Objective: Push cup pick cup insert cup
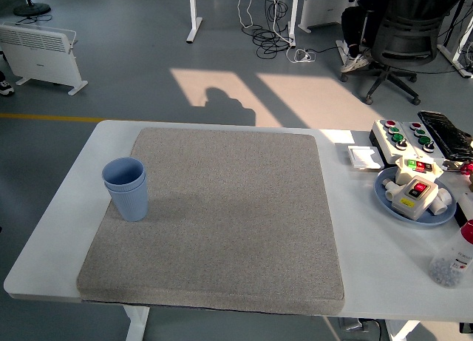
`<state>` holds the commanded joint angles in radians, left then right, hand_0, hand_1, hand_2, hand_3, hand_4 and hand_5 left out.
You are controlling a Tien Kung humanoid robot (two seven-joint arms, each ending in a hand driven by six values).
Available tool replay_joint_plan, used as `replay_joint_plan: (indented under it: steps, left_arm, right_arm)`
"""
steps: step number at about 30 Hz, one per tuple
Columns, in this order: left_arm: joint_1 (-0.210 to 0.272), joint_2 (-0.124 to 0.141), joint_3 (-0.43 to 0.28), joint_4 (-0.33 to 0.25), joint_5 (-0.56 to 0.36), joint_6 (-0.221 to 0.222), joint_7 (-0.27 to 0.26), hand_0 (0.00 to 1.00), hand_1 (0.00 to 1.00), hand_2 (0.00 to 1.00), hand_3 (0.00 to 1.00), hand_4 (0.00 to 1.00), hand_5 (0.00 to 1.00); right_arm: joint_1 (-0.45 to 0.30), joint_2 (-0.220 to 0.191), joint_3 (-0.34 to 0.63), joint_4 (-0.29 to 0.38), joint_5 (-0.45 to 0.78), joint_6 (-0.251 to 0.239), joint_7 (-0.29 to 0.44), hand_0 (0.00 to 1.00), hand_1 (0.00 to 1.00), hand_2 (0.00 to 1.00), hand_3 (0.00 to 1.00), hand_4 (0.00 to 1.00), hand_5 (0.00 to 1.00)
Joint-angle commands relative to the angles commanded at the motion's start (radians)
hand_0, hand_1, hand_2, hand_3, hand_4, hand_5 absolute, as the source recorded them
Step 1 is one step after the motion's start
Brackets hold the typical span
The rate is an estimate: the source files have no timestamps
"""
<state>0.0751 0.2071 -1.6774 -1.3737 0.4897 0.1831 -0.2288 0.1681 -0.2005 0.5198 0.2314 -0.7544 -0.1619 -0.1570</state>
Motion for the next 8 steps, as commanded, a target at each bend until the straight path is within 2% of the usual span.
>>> replay_joint_plan:
  steps: [8]
  left_arm:
    - [-0.005, 0.000, 0.014, -0.014, -0.001, -0.032, 0.014, 0.817, 0.823, 0.843, 0.766, 0.560, 0.998]
  right_arm:
    - [0.003, -0.001, -0.015, -0.001, 0.026, -0.003, 0.006, 0.731, 0.666, 0.641, 0.578, 0.133, 0.370]
